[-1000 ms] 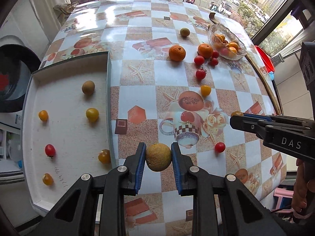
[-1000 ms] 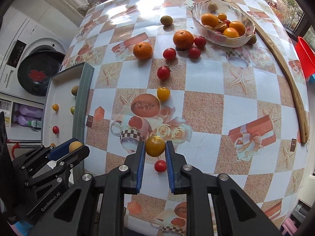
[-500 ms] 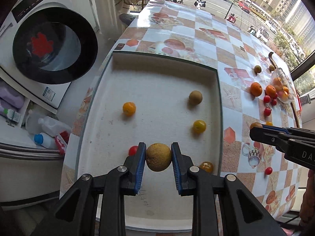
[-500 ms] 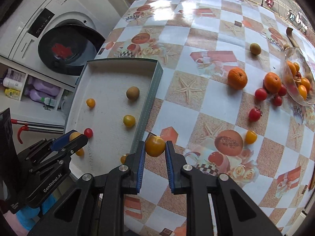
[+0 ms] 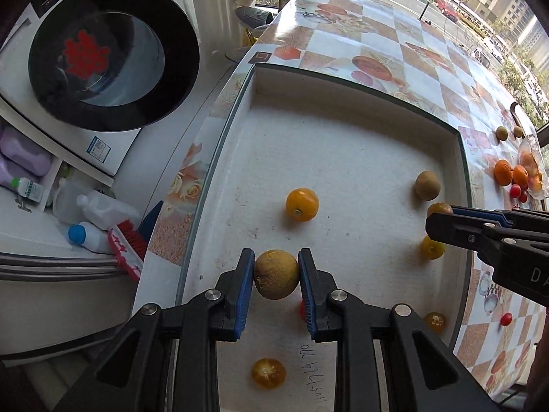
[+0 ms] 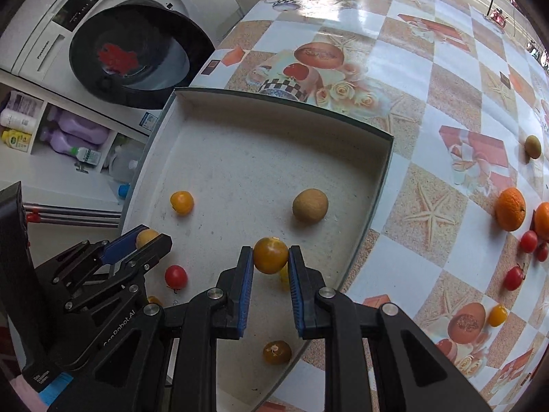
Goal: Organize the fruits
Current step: 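Carry the kiwi and tomato into the white tray and open both tools, then move both open tools back over the table toward the tomatoes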
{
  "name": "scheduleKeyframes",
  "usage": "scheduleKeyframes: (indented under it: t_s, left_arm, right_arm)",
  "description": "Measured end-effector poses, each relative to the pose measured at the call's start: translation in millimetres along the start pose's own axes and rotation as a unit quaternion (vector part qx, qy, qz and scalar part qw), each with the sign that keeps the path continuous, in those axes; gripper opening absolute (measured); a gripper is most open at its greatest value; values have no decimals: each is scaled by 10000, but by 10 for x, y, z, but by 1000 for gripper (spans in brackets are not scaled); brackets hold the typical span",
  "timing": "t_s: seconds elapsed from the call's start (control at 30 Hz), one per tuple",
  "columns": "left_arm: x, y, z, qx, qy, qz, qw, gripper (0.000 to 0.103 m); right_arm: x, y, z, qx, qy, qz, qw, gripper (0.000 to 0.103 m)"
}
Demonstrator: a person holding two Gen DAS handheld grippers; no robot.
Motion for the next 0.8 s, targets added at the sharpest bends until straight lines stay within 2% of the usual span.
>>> scheduleKeyframes:
  t_s: [0.2,0.4,0.47,0.5,0.53,0.57,0.6,0.63,0.67,0.7,0.8]
  left_arm:
    - [81,-35,-33,105,82,-2,9999,28]
    - [105,-51,-40,255,60,165,9995,29]
    - [106,-33,-34,276,54,287,9992,45]
    - [99,-25,-27,269,26,337,9991,72]
    - [69,-19,-13,251,-70,355,9990,77]
    - [38,-18,-3,268,-145,362,9989,77]
    - [19,-18,1,307,-159,376,9987,77]
    - [3,-27,2,328,-165,381,9986,77]
    - [-5,-30,1,339,-158,369,9986,77]
    - [-11,-31,-1,352,-144,354,9987,77]
    - [-50,-47,-9,366,-128,331,9987,77]
  right_arm:
    - [156,-39,33,-5,126,-105,9999,22]
    - [287,-50,34,-69,228,-197,9995,23]
    - [313,-27,57,-137,254,-244,9993,23]
    - [323,-19,61,-152,259,-245,9992,24]
    - [325,-16,66,-146,272,-219,9993,25]
    - [324,-13,68,-116,285,-173,9994,26]
    - [316,-15,73,-73,277,-138,9995,33]
    - [317,-1,98,-39,242,-113,9996,47]
    - [289,0,108,-6,193,-78,9998,54]
    - [253,0,117,24,138,-33,9999,67]
    - [115,16,118,137,-13,162,9998,74]
Point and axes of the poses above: each gripper's, at about its wrist camera, not at the fingertips, and x roughly the way its jaws point, y to its left, z to its top, the point moved 10 cm from there along x, roughly the way its jaws point, and after that the axes turned 7 degrees about z, right-handed, at the moved point
